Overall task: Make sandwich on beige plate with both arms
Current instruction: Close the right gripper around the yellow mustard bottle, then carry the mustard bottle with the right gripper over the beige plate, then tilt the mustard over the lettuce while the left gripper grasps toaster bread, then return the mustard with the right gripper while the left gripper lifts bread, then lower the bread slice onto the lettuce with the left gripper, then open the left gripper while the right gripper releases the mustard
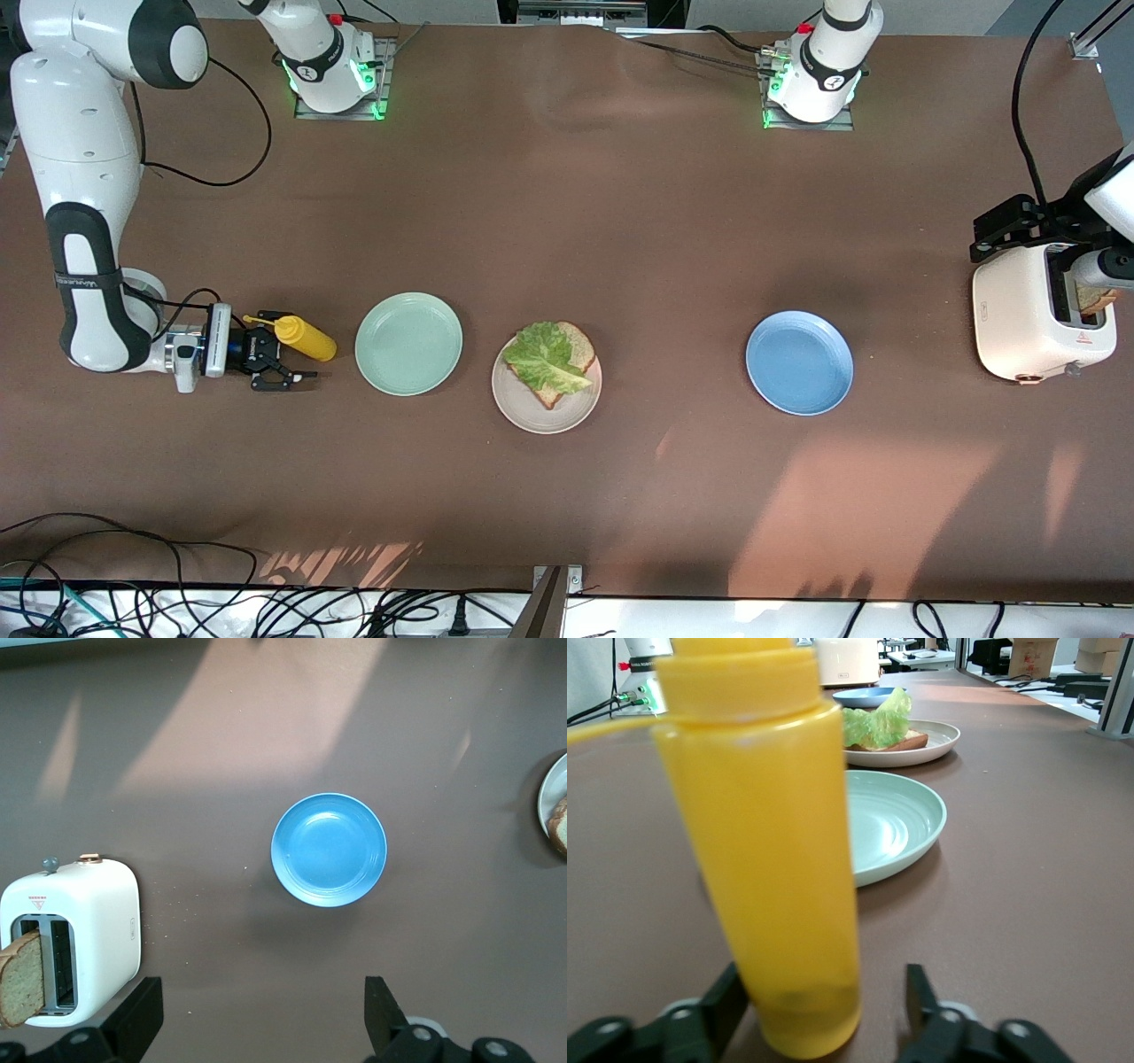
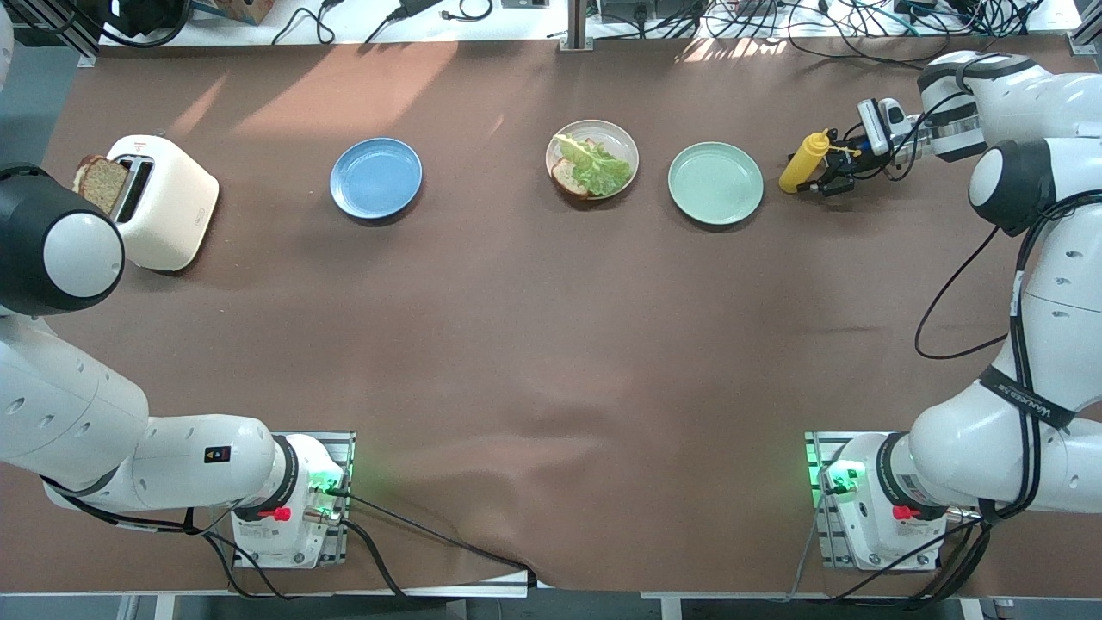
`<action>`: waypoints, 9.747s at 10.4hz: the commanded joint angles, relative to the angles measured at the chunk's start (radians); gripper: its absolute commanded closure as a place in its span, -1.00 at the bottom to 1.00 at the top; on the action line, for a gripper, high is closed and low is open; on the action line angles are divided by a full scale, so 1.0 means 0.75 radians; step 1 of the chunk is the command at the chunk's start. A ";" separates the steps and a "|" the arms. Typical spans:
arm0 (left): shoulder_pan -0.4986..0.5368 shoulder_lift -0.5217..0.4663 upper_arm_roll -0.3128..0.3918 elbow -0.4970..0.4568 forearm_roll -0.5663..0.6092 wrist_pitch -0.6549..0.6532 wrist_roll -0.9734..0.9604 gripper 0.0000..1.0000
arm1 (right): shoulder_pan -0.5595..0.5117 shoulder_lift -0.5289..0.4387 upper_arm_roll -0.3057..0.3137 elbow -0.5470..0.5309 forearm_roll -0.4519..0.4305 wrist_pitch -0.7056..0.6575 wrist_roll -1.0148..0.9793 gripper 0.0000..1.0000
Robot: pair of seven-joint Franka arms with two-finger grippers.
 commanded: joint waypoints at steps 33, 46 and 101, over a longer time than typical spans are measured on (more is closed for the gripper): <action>0.637 0.443 0.009 -0.137 0.446 -0.004 0.588 -0.96 | 1.407 -0.119 -0.326 0.436 -1.843 0.031 2.453 1.00; 0.626 0.501 0.004 -0.111 0.510 0.024 0.598 1.00 | 1.444 0.020 -0.360 0.600 -1.878 -0.084 2.422 1.00; -0.452 0.852 -0.341 -0.180 -0.687 1.038 -0.981 -1.00 | -0.202 -0.020 0.095 0.439 -0.578 -0.254 0.465 -1.00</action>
